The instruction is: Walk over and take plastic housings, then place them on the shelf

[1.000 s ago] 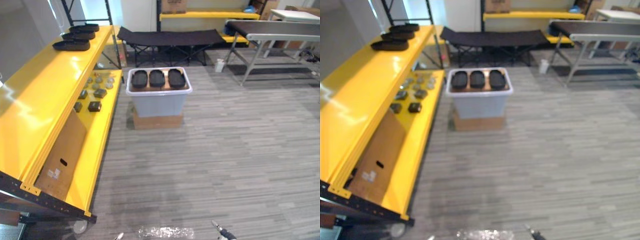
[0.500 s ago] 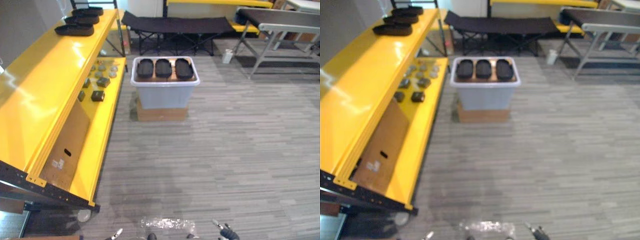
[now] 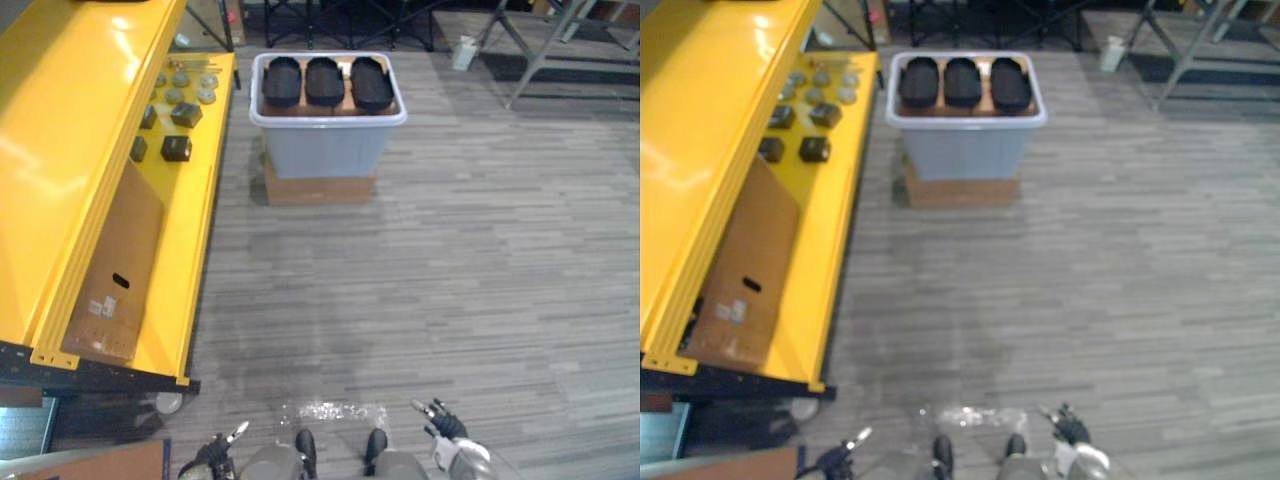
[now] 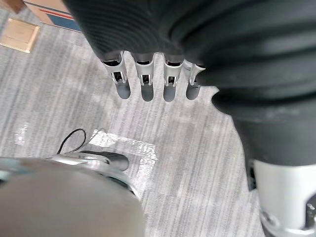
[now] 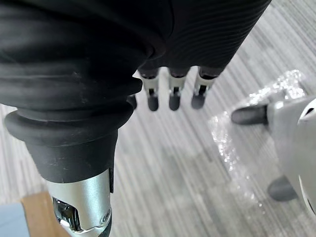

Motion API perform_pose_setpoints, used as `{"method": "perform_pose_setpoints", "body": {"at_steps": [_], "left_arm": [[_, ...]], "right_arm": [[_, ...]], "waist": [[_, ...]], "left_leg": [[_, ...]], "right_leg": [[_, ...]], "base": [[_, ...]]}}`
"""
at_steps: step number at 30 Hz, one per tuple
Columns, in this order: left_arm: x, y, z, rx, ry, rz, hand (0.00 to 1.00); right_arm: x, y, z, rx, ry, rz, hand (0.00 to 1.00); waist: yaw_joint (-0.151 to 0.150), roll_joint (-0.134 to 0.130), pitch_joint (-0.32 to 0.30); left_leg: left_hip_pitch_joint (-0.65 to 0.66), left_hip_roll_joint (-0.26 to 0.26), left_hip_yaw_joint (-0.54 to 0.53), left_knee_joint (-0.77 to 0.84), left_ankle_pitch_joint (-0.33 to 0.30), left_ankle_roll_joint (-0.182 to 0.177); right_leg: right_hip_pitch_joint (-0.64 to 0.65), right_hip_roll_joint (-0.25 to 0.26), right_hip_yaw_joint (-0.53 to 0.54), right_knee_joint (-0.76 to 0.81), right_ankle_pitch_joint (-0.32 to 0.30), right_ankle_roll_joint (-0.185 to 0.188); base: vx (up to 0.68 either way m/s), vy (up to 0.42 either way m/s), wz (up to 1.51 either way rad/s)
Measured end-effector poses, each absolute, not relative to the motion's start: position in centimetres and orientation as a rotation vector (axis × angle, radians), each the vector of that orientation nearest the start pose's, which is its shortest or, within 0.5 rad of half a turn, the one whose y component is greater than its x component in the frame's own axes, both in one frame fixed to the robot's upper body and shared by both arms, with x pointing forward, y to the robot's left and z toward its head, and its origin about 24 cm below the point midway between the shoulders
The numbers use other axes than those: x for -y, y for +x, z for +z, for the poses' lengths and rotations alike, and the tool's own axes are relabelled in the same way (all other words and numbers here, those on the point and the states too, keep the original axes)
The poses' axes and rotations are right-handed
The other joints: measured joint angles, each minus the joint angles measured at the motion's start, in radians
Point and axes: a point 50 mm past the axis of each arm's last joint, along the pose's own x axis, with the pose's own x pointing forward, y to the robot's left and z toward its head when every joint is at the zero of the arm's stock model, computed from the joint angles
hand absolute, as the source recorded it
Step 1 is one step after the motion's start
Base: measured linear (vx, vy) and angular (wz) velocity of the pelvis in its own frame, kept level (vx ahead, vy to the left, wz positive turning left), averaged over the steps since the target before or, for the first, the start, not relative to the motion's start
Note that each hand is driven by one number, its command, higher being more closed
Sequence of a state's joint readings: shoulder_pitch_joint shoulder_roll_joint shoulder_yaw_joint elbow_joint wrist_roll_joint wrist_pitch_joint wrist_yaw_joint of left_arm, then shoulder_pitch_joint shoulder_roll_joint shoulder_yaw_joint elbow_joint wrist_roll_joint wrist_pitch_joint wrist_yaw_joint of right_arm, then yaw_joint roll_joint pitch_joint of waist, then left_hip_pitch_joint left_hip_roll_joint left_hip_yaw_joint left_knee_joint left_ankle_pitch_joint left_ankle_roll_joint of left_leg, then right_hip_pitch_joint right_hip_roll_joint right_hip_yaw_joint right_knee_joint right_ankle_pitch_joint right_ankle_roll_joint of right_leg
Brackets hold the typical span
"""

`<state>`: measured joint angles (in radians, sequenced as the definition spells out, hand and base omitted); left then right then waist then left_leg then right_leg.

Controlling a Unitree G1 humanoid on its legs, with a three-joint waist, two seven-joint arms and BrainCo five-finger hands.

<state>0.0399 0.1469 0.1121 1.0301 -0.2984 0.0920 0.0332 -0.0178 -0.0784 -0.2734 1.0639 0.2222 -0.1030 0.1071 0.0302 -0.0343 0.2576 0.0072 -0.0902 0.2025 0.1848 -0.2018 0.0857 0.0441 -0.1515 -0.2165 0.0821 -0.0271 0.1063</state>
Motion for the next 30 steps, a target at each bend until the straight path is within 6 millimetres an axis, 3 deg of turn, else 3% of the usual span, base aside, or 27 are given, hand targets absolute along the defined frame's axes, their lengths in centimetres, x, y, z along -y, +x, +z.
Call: {"method": "perform_pose_setpoints", "body": {"at_steps": [8,15,18,19,21,25,27,30], "left_arm": [[-22.1,9.5,-15.8,-1.113,-0.167,0.409,0.0],[-21.6,9.0,-15.9,-1.108,-0.145,0.444,0.0],[-21.6,9.0,-15.9,-1.106,-0.145,0.445,0.0],[-21.5,8.9,-16.0,-1.111,-0.148,0.443,0.0],[-21.4,8.8,-16.0,-1.116,-0.149,0.443,0.0],[-21.6,8.5,-16.1,-1.136,-0.154,0.452,0.0],[-21.6,8.4,-16.1,-1.148,-0.166,0.463,0.0],[-21.6,8.2,-16.1,-1.15,-0.196,0.491,0.0]], "right_arm": [[20.8,11.7,-15.3,-0.94,0.348,-0.341,0.0],[20.9,8.9,-16.1,-1.011,0.434,-0.414,0.0],[21.0,7.7,-16.4,-1.038,0.53,-0.479,0.0],[21.2,7.3,-16.4,-1.044,0.551,-0.496,0.0],[21.1,6.6,-16.6,-1.059,0.581,-0.515,0.0],[20.4,5.6,-16.9,-1.089,0.621,-0.515,0.0],[20.4,4.9,-17.0,-1.096,0.652,-0.552,0.0],[20.1,3.6,-17.1,-1.123,0.677,-0.583,0.0]], "waist": [[0.011,-0.001,-0.001],[0.009,0.016,-0.019],[0.004,0.02,-0.022],[-0.003,0.025,-0.026],[-0.021,0.031,-0.029],[-0.02,0.019,-0.042],[-0.02,0.022,-0.043],[-0.022,0.023,-0.045]], "left_leg": [[0.012,0.013,0.019,0.038,-0.031,-0.003],[0.011,0.03,0.023,0.069,-0.049,-0.007],[0.026,0.027,0.016,0.106,-0.093,0.019],[0.033,0.035,0.007,0.124,-0.108,0.028],[0.065,0.051,-0.005,0.14,-0.12,0.03],[0.085,0.099,-0.005,0.15,-0.145,-0.008],[0.099,0.134,-0.002,0.16,-0.166,-0.045],[0.141,0.16,0.0,0.154,-0.196,-0.097]], "right_leg": [[0.013,0.008,0.032,0.005,-0.02,0.007],[0.011,0.013,0.038,0.034,-0.039,0.009],[-0.036,-0.013,0.038,0.216,-0.117,0.017],[-0.078,-0.02,0.036,0.338,-0.127,0.011],[-0.112,-0.02,0.038,0.441,-0.153,-0.01],[-0.165,0.027,0.037,0.34,-0.155,-0.011],[-0.205,0.039,0.028,0.265,-0.129,0.006],[-0.22,0.034,0.024,0.229,-0.059,-0.006]], "base": [[-0.04,-0.016,-0.09],[-0.01,-0.015,-0.04],[0.0,-0.005,0.07],[0.0,0.014,0.17],[0.08,0.017,0.21],[0.1,-0.033,0.0],[0.24,-0.12,-0.13],[0.27,-0.197,-0.03]]}}
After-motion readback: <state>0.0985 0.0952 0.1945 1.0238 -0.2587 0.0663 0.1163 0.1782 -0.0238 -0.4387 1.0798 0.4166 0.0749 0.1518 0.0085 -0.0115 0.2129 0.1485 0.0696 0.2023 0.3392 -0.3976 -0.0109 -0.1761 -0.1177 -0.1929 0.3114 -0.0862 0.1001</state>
